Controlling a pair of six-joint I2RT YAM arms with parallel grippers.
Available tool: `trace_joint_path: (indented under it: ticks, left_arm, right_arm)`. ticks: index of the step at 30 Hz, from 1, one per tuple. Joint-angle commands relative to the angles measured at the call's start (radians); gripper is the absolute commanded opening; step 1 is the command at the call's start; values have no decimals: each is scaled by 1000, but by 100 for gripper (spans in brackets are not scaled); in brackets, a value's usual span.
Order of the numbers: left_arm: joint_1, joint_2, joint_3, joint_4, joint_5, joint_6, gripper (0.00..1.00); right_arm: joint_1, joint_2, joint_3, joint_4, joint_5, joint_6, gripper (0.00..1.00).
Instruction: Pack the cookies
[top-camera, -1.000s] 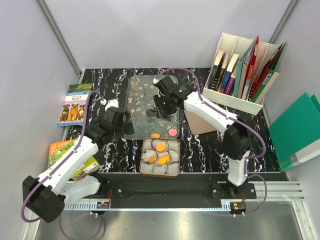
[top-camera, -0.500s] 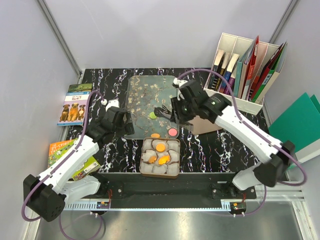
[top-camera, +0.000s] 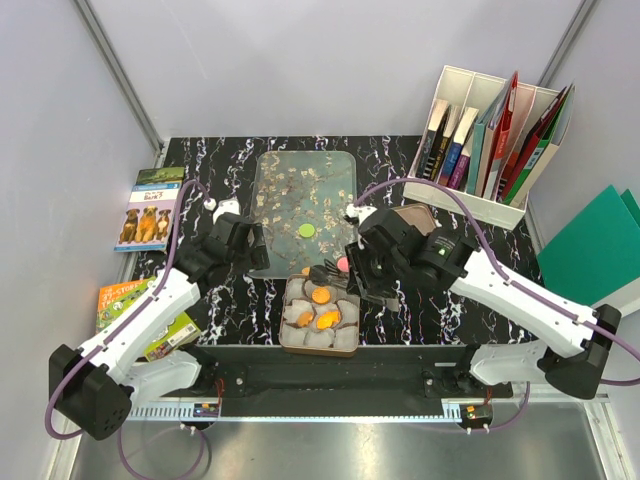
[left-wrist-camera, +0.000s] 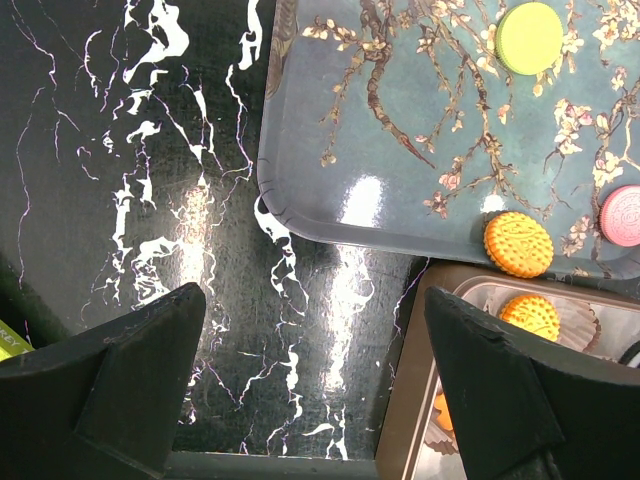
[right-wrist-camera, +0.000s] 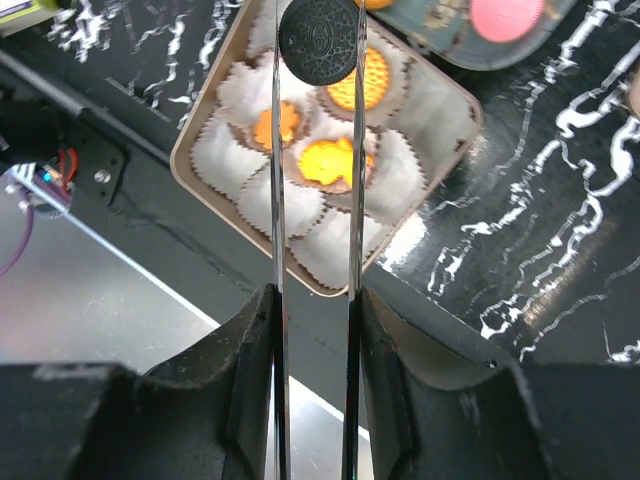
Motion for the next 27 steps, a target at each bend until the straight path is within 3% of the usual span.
trace_joint_path:
  ticks: [1, 27]
  left_arm:
    - [-4, -15, 7, 17, -17, -6, 94]
    - [-4, -8, 7, 17, -8, -4, 94]
  right_arm:
    - [1, -47, -7, -5, 75, 48, 29]
    - [1, -136, -110, -110, 120, 117, 30]
